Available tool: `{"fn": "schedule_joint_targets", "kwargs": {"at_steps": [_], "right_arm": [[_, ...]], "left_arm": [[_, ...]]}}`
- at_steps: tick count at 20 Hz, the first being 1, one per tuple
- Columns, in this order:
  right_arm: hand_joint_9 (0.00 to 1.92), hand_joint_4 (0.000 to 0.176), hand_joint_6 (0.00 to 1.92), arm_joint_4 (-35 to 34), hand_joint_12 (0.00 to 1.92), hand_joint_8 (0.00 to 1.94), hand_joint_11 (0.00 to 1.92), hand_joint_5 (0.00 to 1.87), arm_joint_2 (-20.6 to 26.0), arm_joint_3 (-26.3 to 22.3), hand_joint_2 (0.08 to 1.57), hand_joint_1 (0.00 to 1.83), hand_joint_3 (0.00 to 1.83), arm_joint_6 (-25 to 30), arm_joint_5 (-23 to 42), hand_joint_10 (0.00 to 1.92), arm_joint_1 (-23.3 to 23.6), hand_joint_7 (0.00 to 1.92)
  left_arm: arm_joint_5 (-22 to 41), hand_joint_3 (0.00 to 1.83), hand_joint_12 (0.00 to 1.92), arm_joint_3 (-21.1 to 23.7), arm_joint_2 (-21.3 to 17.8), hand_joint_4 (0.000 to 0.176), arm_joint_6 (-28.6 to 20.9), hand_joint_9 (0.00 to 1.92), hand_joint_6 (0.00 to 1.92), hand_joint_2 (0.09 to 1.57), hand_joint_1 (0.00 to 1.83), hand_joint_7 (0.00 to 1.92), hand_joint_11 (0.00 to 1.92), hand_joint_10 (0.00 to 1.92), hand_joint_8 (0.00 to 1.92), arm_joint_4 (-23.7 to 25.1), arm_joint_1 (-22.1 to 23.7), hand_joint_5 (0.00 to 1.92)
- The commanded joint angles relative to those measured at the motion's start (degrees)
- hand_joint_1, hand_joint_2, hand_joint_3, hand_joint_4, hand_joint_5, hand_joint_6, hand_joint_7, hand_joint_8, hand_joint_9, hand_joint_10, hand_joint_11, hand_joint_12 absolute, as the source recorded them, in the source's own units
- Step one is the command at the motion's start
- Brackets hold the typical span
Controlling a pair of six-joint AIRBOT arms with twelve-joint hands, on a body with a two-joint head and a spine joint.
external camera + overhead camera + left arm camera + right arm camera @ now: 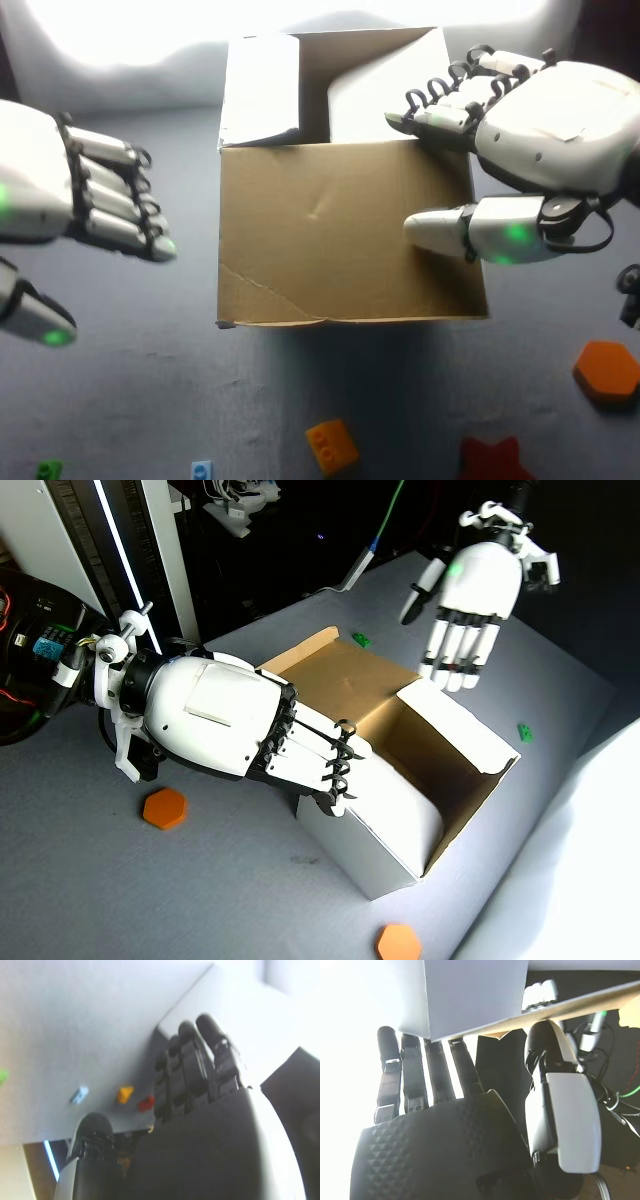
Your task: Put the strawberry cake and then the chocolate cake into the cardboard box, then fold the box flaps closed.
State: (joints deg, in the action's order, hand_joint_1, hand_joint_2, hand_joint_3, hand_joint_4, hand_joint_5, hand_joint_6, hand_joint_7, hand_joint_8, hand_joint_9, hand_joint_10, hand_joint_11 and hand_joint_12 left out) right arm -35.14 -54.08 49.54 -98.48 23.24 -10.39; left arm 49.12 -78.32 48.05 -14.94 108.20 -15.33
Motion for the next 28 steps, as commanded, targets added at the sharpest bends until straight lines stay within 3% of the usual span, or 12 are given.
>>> {"fn": "schedule_joint_targets", "kwargs": {"at_steps": [1,5,9,13,18,23,28], "right_arm": [[0.26,0.0,0.0,0.9,0.95,0.0,0.0,0.15,1.52,0.01,1.22,0.01,0.0,1.16,6.51,0.0,1.15,0.25],[0.25,0.0,0.0,0.9,0.9,0.0,0.0,0.16,5.77,-1.11,1.22,0.0,0.0,7.02,8.35,0.0,3.6,0.27],[0.28,0.0,0.01,0.53,0.91,0.01,0.0,0.18,12.17,-3.25,1.22,0.02,0.0,12.77,10.53,0.01,4.57,0.29],[0.28,0.0,0.0,-5.53,0.93,0.0,0.0,0.18,19.12,-5.22,1.23,0.0,0.0,12.16,10.42,0.01,4.58,0.28],[0.29,0.0,0.01,-5.91,1.0,0.01,0.0,0.2,21.15,-5.28,1.22,0.0,0.0,11.49,9.69,0.01,4.85,0.3],[0.29,0.0,0.0,-5.91,0.94,0.0,0.0,0.19,21.12,-5.65,1.22,0.01,0.0,10.29,9.91,0.01,5.29,0.29],[0.29,0.0,0.0,-5.89,0.93,0.0,0.0,0.18,21.12,-5.95,1.21,0.03,0.0,8.88,8.83,0.01,5.35,0.28]], "left_arm": [[0.01,0.0,0.94,0.32,-0.8,0.0,0.74,0.33,0.0,1.25,0.0,0.32,0.0,0.0,0.0,-4.01,-0.26,0.26],[-1.25,0.0,0.95,4.05,-0.86,0.0,2.96,0.33,0.0,1.25,0.0,0.3,0.0,0.0,0.0,-6.1,-4.49,0.25],[-2.41,0.0,0.97,7.29,-0.72,0.0,5.58,0.34,0.0,1.25,0.0,0.31,0.0,0.0,0.0,-7.21,-5.64,0.26],[-3.87,0.0,0.99,9.59,0.21,0.0,6.57,0.36,0.0,1.25,0.0,0.33,0.0,0.01,0.0,-7.82,-7.32,0.28],[-5.05,0.0,0.98,12.72,0.44,0.0,7.99,0.36,0.0,1.25,0.0,0.35,0.0,0.0,0.01,-10.09,-8.12,0.28],[-4.24,0.0,1.0,13.32,-0.33,0.0,6.23,0.36,0.0,1.25,0.0,0.34,0.0,0.01,0.01,-11.52,-4.22,0.27],[-2.31,0.0,0.98,11.71,-1.26,0.0,0.0,0.35,0.0,1.25,0.0,0.33,0.0,0.0,0.0,-9.2,4.62,0.25]]}}
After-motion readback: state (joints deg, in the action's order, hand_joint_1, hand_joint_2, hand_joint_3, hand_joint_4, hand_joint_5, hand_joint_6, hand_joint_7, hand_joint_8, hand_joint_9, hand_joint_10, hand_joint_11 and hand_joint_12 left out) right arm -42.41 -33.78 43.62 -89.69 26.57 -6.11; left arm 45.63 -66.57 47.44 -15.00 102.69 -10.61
